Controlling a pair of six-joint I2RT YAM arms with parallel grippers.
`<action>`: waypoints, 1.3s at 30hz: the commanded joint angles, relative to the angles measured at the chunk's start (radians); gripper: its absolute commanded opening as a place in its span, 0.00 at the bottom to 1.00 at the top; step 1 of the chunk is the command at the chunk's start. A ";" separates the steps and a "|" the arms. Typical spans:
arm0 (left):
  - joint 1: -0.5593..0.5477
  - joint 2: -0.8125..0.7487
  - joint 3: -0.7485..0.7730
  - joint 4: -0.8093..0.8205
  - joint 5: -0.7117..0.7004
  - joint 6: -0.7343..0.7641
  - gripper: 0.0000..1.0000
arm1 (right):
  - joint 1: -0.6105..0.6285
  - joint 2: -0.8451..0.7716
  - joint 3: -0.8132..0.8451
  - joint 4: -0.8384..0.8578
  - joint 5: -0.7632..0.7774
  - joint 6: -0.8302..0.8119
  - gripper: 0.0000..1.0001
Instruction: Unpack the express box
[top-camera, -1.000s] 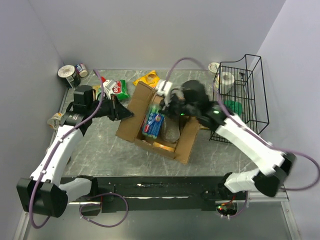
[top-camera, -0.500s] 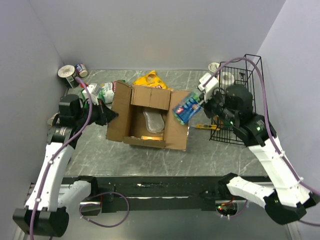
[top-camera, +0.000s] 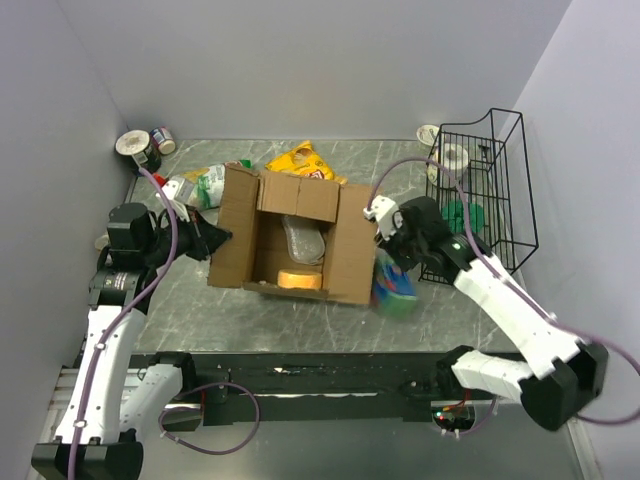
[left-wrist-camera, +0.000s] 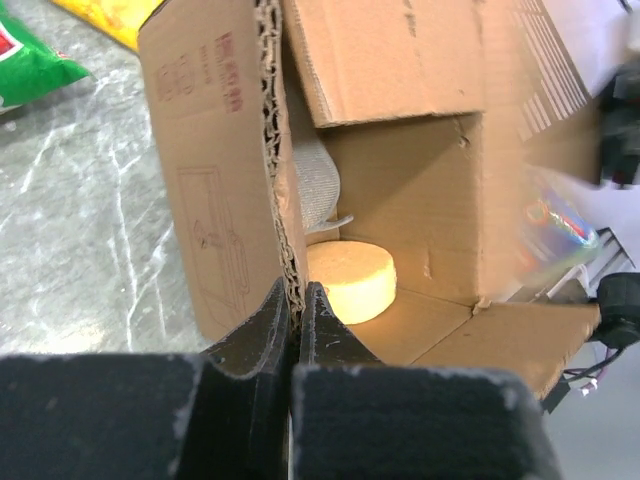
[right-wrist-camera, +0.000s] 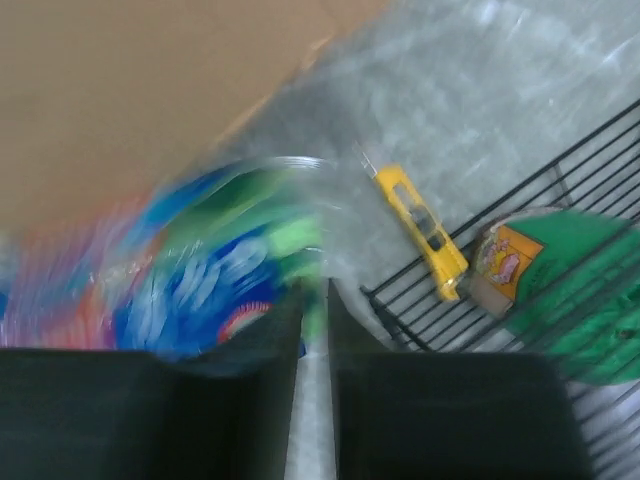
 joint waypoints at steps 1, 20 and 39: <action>0.002 -0.017 -0.012 0.052 0.056 0.014 0.01 | -0.002 0.046 0.110 -0.098 0.066 0.015 0.49; 0.071 0.033 0.000 0.053 0.113 -0.199 0.01 | 0.415 0.391 0.382 0.256 0.064 0.047 0.46; 0.123 0.049 -0.197 0.059 0.152 -0.296 0.01 | 0.369 0.916 0.448 0.257 0.211 0.147 0.84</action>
